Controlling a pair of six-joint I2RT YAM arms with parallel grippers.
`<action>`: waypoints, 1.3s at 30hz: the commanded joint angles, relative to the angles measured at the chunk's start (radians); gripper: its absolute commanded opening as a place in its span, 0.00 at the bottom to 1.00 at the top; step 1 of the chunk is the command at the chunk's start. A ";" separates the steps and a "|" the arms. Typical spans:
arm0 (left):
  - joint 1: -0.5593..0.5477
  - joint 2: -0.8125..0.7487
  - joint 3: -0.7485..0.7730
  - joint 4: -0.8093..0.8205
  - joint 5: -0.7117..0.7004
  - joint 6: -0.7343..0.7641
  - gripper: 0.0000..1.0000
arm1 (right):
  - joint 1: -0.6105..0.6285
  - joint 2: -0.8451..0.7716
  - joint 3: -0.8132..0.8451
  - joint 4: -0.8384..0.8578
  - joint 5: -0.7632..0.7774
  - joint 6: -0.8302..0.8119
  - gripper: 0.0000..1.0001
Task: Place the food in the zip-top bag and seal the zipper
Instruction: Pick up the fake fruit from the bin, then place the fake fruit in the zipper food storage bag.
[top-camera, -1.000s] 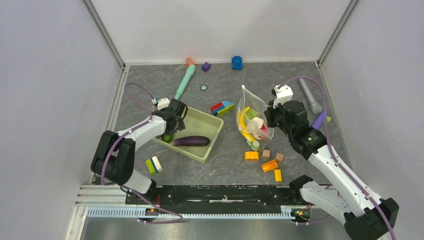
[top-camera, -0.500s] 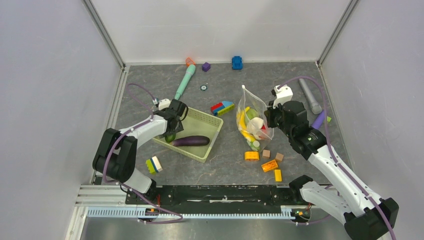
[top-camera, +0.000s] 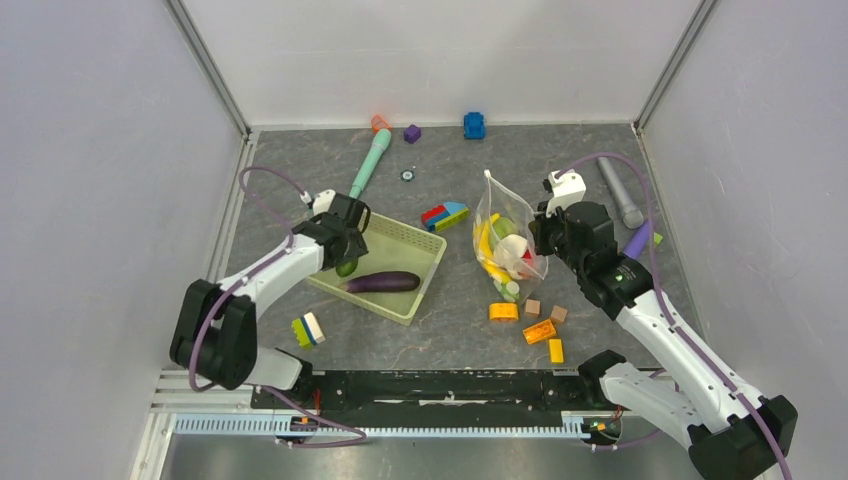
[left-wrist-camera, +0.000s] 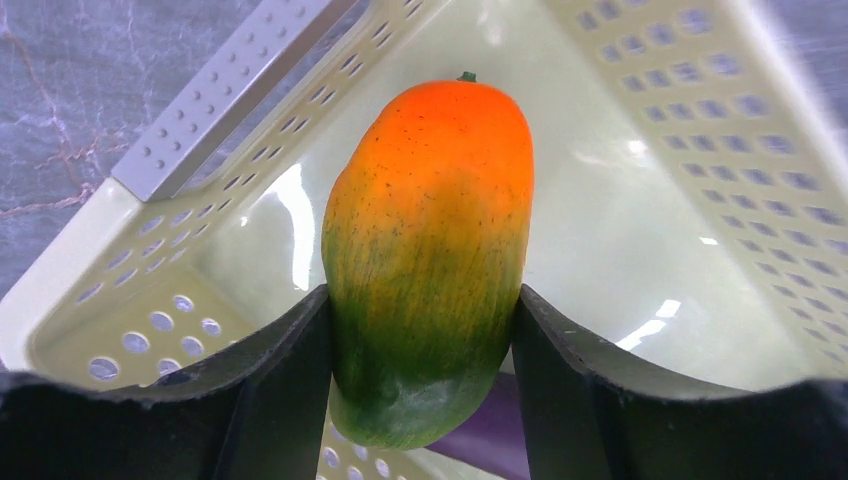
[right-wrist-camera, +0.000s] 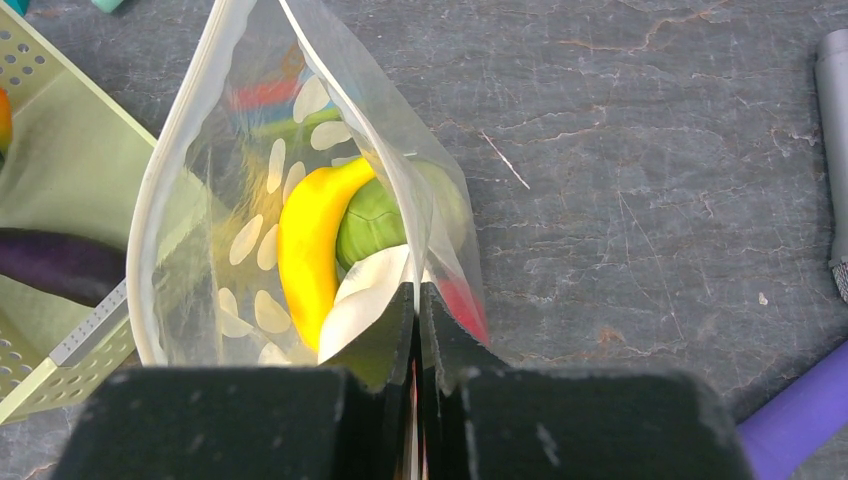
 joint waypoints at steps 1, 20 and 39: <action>-0.003 -0.130 0.071 0.037 0.084 0.010 0.31 | 0.001 -0.008 -0.002 0.013 0.007 -0.003 0.06; -0.305 -0.252 0.189 0.564 0.776 0.215 0.29 | 0.001 -0.022 -0.002 0.015 -0.034 -0.004 0.06; -0.656 0.075 0.366 0.698 0.095 -0.141 0.17 | 0.000 -0.040 -0.012 0.032 -0.058 -0.003 0.06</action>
